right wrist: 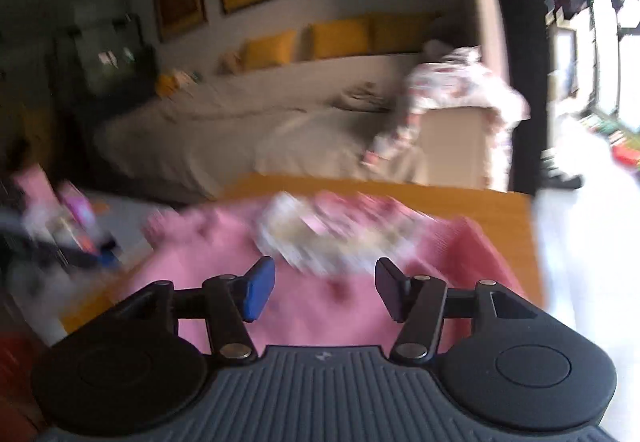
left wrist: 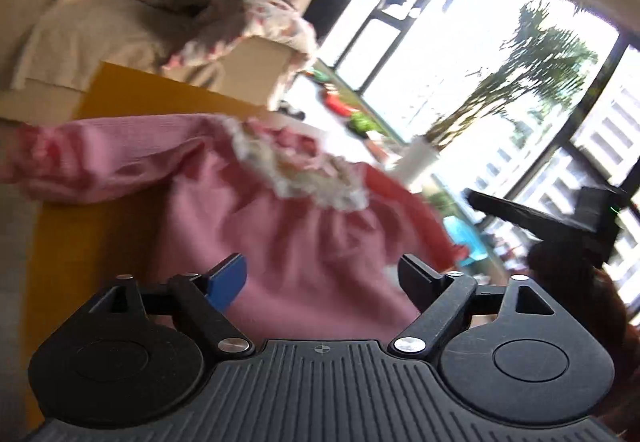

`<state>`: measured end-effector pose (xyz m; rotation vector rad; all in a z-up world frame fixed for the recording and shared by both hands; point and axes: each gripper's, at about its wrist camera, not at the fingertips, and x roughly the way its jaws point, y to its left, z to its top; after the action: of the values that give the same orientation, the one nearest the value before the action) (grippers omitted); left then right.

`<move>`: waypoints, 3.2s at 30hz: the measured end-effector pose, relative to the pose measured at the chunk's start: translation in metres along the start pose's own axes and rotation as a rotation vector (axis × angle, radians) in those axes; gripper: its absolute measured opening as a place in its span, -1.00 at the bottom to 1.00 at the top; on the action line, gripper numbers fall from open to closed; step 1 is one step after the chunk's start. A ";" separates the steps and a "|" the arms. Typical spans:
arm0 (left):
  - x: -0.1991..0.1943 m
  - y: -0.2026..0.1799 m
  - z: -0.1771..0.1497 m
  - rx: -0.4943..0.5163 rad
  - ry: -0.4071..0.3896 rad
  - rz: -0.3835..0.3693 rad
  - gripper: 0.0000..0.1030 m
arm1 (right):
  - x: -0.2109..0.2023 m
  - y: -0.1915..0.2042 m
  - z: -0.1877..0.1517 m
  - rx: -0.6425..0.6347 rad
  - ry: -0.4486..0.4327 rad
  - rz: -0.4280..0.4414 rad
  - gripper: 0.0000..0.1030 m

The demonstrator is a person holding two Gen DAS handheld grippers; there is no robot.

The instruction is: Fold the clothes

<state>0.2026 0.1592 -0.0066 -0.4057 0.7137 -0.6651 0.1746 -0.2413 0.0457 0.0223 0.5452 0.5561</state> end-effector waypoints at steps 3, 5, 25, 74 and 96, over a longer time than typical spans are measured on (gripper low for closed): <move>0.028 0.010 0.010 -0.007 0.056 0.000 0.79 | 0.068 -0.001 0.031 0.012 0.068 0.034 0.10; 0.044 0.019 0.009 -0.014 0.099 0.008 0.79 | 0.113 -0.001 0.052 0.020 0.113 0.056 0.10; 0.071 0.071 0.014 -0.149 0.119 -0.117 0.90 | 0.270 -0.035 0.088 0.311 0.141 0.234 -0.90; 0.041 0.061 0.044 0.015 0.099 0.044 0.84 | 0.298 -0.023 0.076 0.054 0.277 0.298 -0.93; 0.063 0.068 0.022 -0.025 0.134 -0.091 0.89 | 0.259 -0.047 0.097 -0.041 0.082 -0.014 -0.25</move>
<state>0.2819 0.1683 -0.0585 -0.4212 0.8347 -0.7755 0.4302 -0.1379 -0.0048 -0.0437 0.6134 0.5561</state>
